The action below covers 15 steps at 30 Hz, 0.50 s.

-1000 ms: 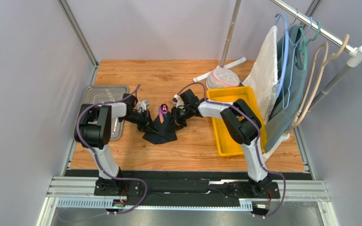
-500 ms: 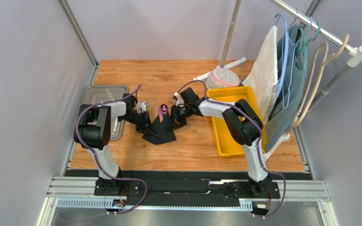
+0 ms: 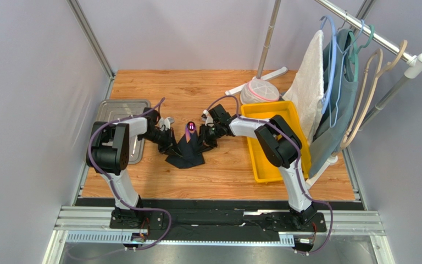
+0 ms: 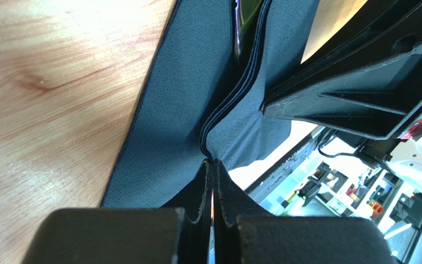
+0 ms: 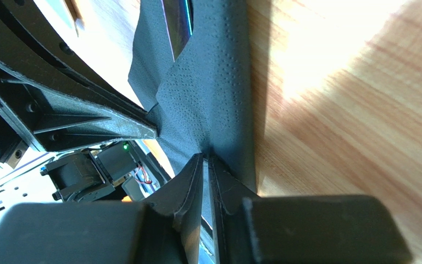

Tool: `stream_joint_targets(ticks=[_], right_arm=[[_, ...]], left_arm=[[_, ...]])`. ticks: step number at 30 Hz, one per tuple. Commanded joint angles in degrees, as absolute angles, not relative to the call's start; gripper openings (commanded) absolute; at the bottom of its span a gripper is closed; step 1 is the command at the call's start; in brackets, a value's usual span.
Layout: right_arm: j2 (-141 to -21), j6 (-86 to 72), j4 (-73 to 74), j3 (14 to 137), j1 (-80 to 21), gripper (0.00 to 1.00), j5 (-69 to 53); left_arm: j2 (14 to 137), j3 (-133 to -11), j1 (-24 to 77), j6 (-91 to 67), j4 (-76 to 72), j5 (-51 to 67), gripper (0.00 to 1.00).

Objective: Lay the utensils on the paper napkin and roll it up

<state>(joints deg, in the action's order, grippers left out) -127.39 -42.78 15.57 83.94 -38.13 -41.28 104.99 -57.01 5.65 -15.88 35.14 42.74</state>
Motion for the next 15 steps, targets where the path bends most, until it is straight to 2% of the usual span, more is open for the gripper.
stream_joint_targets(ticks=[1, 15], right_arm=[[-125.8, -42.4, 14.6, 85.9, -38.3, 0.17, -39.3], [-124.3, -44.6, 14.4, 89.4, -40.8, 0.17, -36.4]], left_arm=[[103.9, -59.5, 5.9, -14.5, 37.4, 41.3, 0.00], [104.9, -62.7, 6.7, -13.6, 42.7, 37.5, 0.00]])
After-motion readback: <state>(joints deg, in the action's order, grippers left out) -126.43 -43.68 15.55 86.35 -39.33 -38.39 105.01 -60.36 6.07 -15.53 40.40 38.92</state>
